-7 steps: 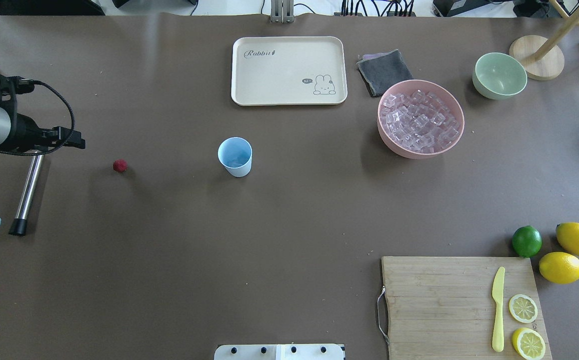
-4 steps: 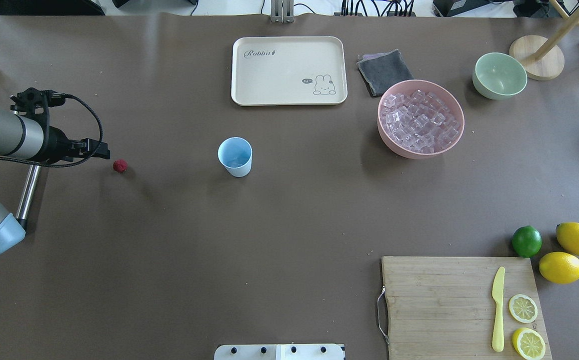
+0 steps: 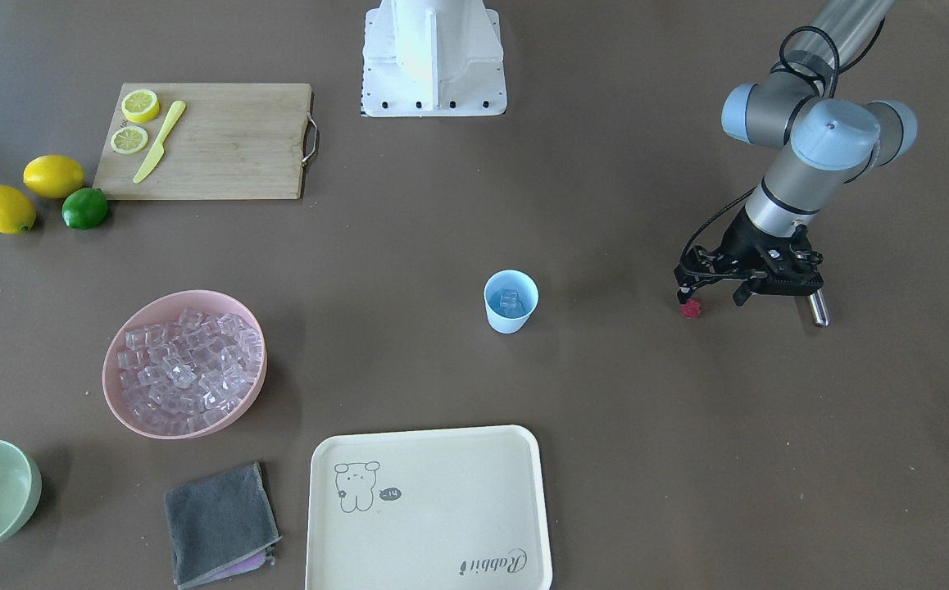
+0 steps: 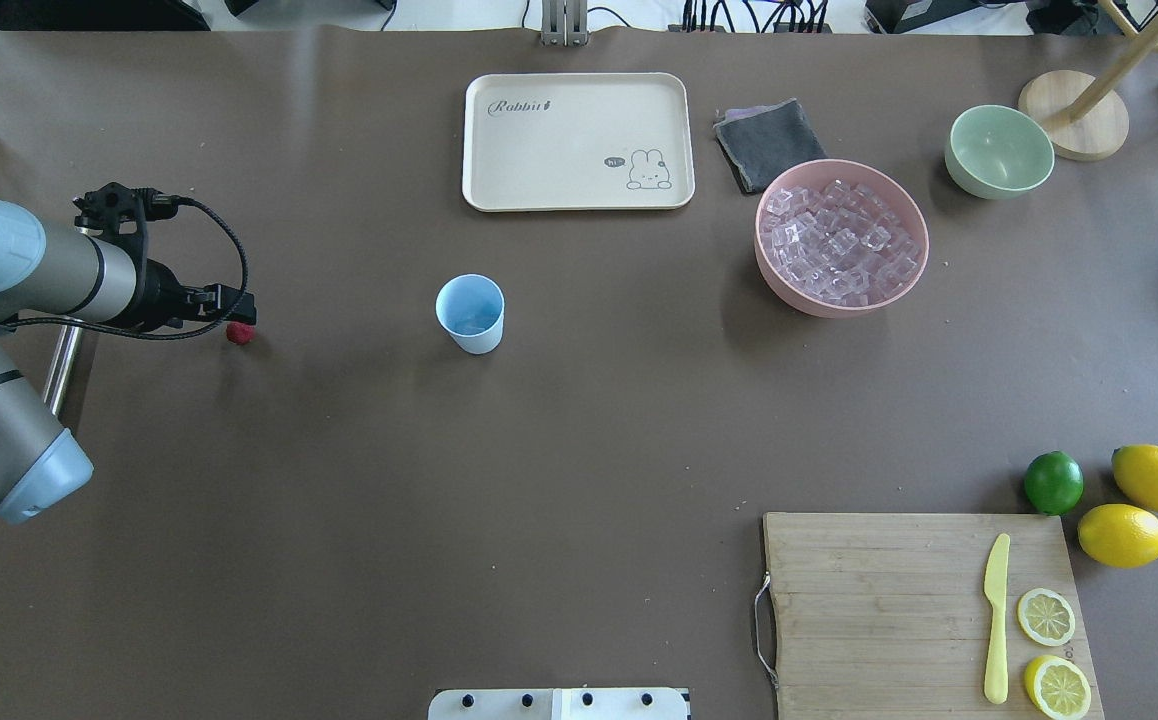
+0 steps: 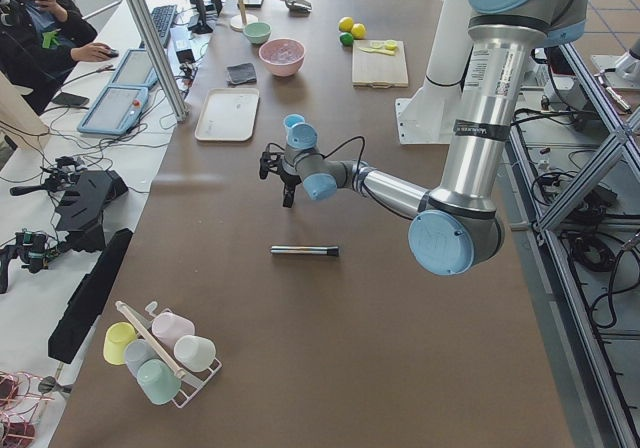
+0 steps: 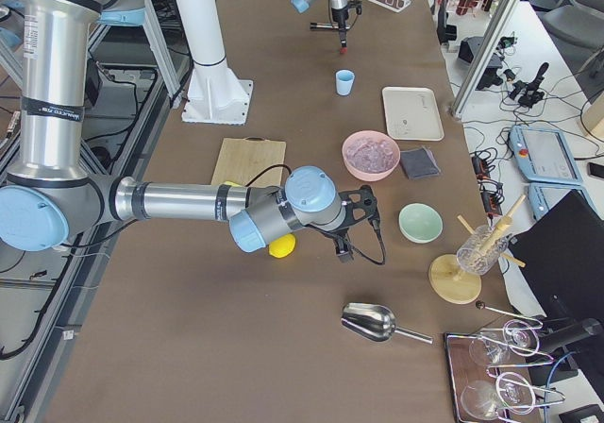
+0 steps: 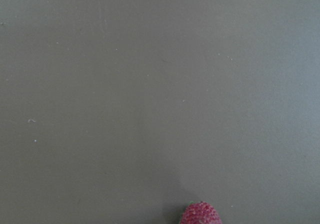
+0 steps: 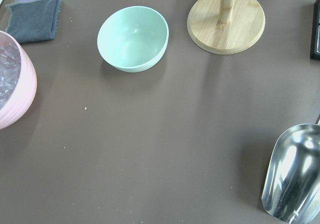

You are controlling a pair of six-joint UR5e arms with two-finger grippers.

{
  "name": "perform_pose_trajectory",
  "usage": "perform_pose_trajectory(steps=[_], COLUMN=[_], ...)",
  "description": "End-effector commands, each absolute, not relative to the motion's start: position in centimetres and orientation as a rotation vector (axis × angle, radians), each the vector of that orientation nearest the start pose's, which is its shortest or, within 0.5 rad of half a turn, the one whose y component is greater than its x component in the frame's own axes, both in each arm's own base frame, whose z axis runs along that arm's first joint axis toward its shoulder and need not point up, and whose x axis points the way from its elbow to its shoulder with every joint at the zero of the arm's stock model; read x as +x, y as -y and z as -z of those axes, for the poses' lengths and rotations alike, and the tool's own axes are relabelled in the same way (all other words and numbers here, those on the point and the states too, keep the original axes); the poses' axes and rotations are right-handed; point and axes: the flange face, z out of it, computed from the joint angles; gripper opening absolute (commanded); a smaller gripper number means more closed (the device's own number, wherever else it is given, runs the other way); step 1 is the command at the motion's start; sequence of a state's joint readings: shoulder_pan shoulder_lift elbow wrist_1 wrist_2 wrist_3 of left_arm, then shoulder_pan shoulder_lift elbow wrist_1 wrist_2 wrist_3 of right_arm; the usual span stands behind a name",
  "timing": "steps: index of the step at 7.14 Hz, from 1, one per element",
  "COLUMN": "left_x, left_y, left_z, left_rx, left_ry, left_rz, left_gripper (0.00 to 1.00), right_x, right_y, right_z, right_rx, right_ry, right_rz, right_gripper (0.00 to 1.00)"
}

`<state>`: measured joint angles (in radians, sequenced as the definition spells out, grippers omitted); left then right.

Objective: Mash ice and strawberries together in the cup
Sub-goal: 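Lower the left gripper onto the red strawberry and close on it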

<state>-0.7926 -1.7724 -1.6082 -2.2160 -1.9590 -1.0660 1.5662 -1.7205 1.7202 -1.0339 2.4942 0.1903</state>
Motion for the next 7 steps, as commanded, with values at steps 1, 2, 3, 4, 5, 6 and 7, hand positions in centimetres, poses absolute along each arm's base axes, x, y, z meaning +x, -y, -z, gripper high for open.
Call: perform_pose_trajectory(steps=[1, 2, 3, 4, 5, 6, 7], left_x=[37.0, 37.3, 37.8, 38.1, 38.3, 38.4, 38.3], left_y=[49.3, 49.4, 49.8, 50.1, 50.3, 50.4, 50.4], left_z=[-46.7, -47.6, -48.1, -47.9, -47.3, -46.8, -46.5], left_rx=[0.231, 0.22, 0.23, 0.23, 0.234, 0.24, 0.244], left_ry=[-0.907, -0.892, -0.873, -0.874, -0.881, -0.887, -0.893], left_rz=[0.076, 0.077, 0.086, 0.087, 0.084, 0.082, 0.08], left_gripper=[0.83, 0.72, 0.57, 0.43, 0.34, 0.32, 0.31], right_x=[5.2, 5.2, 5.2, 5.2, 5.2, 5.2, 5.2], right_y=[44.5, 44.5, 44.4, 44.4, 44.4, 44.4, 44.4], right_z=[-58.6, -58.6, -58.7, -58.7, -58.7, -58.7, -58.7], right_rx=[0.401, 0.401, 0.4, 0.4, 0.4, 0.4, 0.4], right_ry=[0.942, 0.942, 0.942, 0.942, 0.942, 0.942, 0.942], right_rz=[0.076, 0.076, 0.075, 0.075, 0.075, 0.075, 0.076], right_gripper=[0.98, 0.98, 0.98, 0.98, 0.98, 0.98, 0.98])
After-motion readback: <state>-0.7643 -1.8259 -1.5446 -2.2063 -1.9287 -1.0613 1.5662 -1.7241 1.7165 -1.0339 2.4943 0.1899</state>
